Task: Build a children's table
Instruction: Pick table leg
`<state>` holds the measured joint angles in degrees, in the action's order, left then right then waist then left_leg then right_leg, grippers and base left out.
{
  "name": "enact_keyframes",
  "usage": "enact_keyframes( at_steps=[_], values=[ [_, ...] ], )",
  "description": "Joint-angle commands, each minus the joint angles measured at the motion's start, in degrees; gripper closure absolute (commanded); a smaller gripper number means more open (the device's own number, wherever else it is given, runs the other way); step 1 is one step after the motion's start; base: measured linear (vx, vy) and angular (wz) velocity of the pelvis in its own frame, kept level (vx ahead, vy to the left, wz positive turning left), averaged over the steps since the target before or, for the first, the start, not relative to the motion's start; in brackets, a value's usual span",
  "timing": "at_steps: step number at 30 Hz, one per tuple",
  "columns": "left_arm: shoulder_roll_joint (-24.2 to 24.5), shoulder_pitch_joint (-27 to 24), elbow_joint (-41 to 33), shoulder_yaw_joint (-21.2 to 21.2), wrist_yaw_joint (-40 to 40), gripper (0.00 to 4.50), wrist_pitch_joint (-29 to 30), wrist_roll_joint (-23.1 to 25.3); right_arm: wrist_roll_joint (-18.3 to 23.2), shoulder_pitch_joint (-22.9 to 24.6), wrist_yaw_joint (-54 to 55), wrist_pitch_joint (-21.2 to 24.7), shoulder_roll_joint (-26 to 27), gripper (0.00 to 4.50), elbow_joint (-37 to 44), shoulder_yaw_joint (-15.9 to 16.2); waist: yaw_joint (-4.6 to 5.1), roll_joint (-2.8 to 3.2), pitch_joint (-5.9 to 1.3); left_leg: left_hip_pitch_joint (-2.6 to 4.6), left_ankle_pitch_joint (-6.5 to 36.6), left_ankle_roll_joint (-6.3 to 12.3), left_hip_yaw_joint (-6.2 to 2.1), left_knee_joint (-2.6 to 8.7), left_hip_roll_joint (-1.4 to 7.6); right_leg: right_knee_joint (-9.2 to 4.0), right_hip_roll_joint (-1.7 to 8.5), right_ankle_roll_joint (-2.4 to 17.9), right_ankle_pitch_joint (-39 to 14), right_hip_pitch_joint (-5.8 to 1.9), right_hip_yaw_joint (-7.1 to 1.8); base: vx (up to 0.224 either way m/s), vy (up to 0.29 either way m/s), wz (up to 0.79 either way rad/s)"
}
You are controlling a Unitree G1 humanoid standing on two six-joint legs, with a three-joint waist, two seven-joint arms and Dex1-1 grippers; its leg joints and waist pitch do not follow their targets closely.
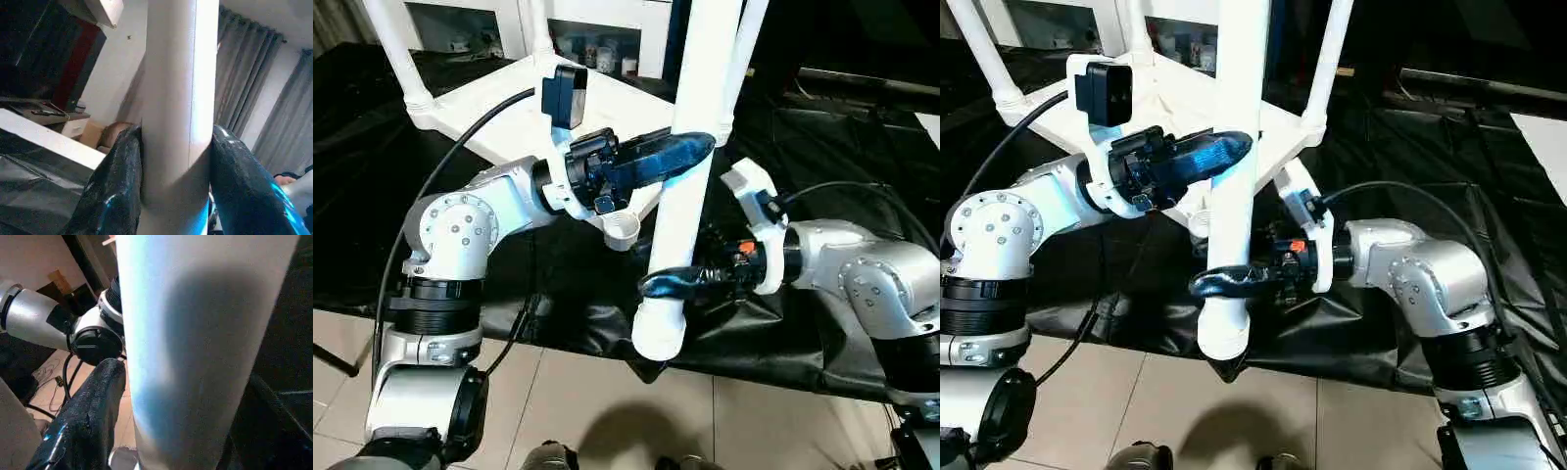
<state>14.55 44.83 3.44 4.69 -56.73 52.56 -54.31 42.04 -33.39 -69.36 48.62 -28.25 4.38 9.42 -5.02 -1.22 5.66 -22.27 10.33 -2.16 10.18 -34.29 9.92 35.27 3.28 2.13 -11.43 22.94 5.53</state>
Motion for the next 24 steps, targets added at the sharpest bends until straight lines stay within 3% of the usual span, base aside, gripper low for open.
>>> enact_keyframes(
  at_steps=[1,8,9,12,18,24],
  values=[
    [-0.2,0.4,-0.5,0.6,-0.3,2.78,-0.6,-0.5,-0.7,0.5,-0.8,-0.6,-0.3,1.49,0.7,0.2,0.13,-0.12,-3.57,1.09,3.8,3.7,-1.32,3.67,3.72,-4.11,5.82,12.0,-6.7,-3.53,-4.15,0.0,0.0,0.0],
    [-0.1,0.5,-0.6,0.4,-0.6,2.78,-0.5,-0.7,-0.7,0.6,-0.9,-0.9,0.0,1.49,0.4,0.8,0.11,-0.09,-3.63,1.06,3.8,3.72,-1.33,3.66,3.69,-4.12,5.84,11.9,-6.7,-3.55,-4.14,0.0,0.0,0.0],
    [-0.1,0.4,-0.7,0.4,-0.6,2.78,-0.5,-0.7,-0.7,0.6,-0.9,-0.9,0.0,1.74,0.4,0.9,0.11,-0.08,-3.66,1.06,3.8,3.67,-1.33,3.64,3.7,-4.12,5.82,11.9,-6.7,-3.57,-4.15,0.0,0.0,0.0],
    [0.0,0.5,-0.6,0.4,-0.6,2.78,-0.5,-0.6,-0.6,0.6,-1.1,-0.7,-0.2,1.8,0.4,1.0,0.1,-0.1,-3.64,1.09,4.0,3.6,-1.34,3.68,3.73,-4.15,5.86,11.8,-7.0,-3.56,-4.15,0.0,0.0,0.0],
    [-0.1,0.7,-0.4,0.6,-0.4,2.78,-0.7,-0.7,-0.5,0.7,-1.5,-0.6,-0.3,2.56,0.2,1.1,0.09,-0.03,-3.74,1.09,3.6,3.72,-1.37,3.65,3.76,-3.99,5.81,12.1,-5.9,-3.56,-4.14,0.0,0.0,0.0],
    [-0.1,0.8,-0.5,1.0,-0.1,2.78,0.0,-1.3,-0.7,0.6,-1.3,-0.8,0.0,2.67,-0.2,0.6,0.03,-0.08,-3.96,1.11,3.5,3.65,-1.35,3.6,3.76,-3.97,5.86,12.2,-5.8,-3.68,-4.14,0.0,0.0,0.0]
  ],
)
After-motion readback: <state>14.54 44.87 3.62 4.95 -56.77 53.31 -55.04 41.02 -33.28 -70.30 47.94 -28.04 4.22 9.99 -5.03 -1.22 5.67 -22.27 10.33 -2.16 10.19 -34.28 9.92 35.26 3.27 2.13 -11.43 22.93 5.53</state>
